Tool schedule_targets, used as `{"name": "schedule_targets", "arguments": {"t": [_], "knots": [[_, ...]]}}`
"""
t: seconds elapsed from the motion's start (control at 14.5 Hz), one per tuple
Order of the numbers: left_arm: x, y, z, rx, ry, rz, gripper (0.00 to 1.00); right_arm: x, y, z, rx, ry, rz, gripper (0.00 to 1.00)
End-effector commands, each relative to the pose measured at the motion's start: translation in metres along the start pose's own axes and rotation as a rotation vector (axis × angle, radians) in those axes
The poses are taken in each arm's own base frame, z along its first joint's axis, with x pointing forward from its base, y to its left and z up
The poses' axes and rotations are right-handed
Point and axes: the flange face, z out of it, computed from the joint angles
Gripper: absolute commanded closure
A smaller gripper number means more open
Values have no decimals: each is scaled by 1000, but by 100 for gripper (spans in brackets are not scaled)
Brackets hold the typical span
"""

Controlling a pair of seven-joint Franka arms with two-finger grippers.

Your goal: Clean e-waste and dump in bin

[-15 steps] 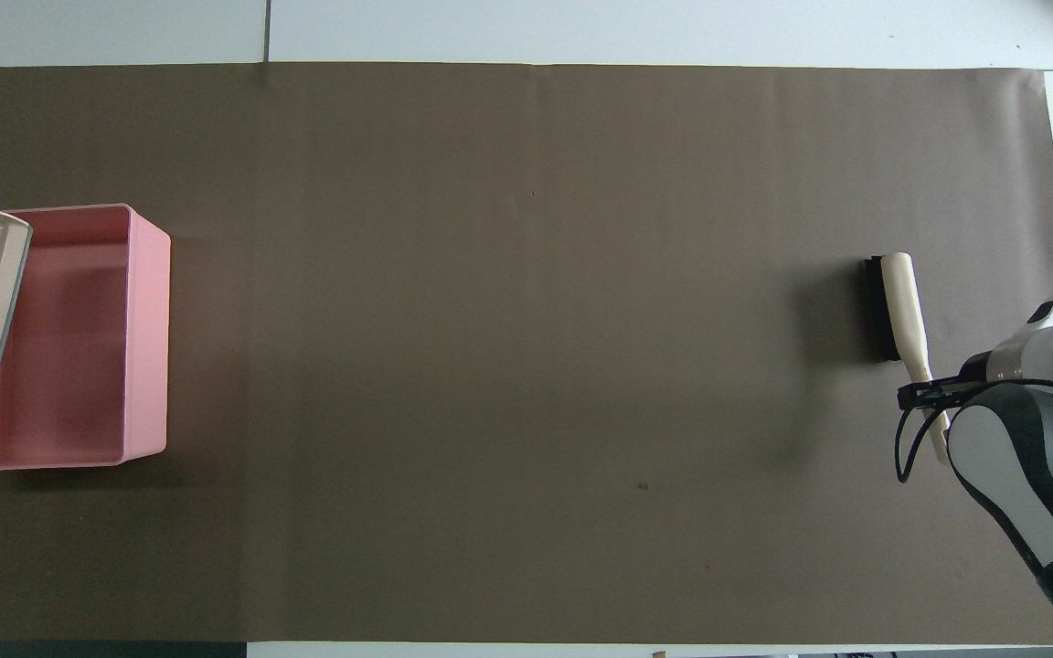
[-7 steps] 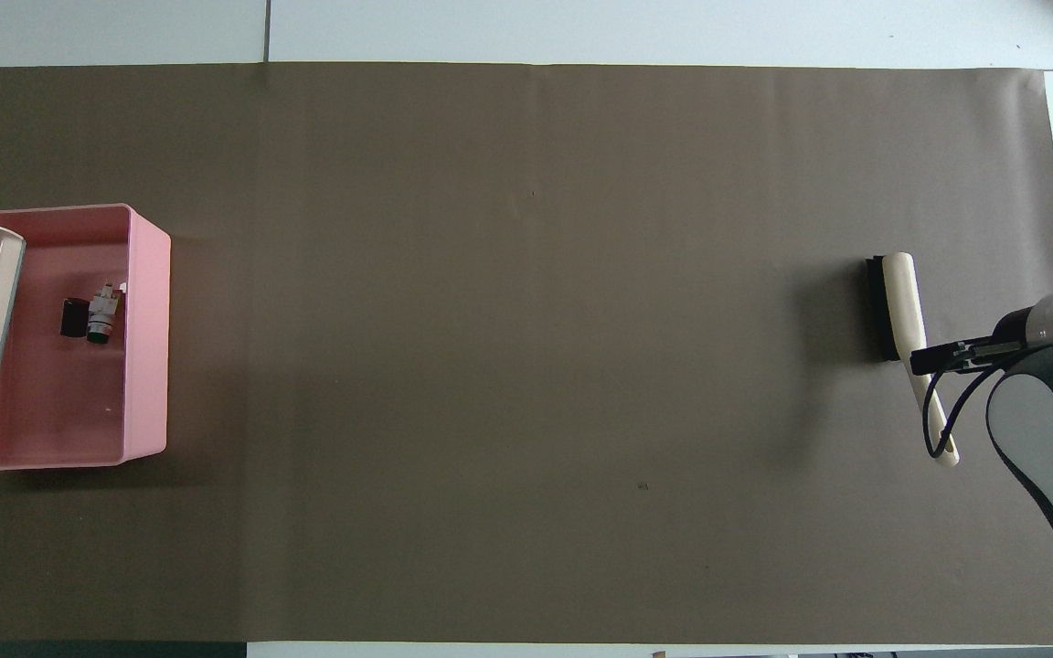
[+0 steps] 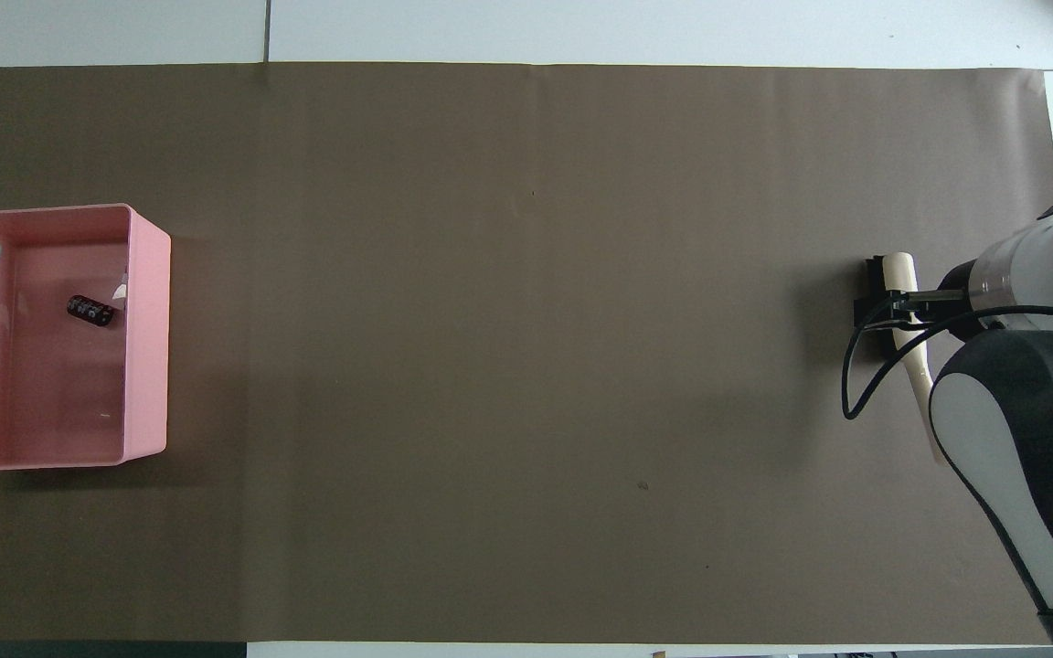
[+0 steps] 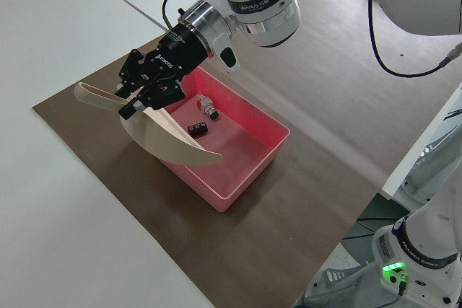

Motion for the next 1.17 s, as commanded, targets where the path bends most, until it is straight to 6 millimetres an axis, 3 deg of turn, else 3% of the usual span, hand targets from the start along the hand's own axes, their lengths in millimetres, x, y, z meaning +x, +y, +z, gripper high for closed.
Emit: {"name": "schedule_targets", "arguments": {"t": [0.0,0.21,0.34,0.69,0.76,1.1], "knots": [[-6,4,-22,-17,-69,-4,100,12,13,-55,6,37,29,0],[-5,-1,-48,-37,-146,17,100,23,26,-111,23,-13,57,0],[-7,-4,-63,-48,-182,21,100,23,32,-133,31,-53,68,0],[-11,-6,-70,-31,-313,21,100,20,63,-132,27,-107,145,0],[-11,-6,-70,-25,-328,22,100,19,57,-129,25,-114,135,0],[-15,-9,-74,-18,-319,14,100,17,74,-122,23,-126,159,0]]}}
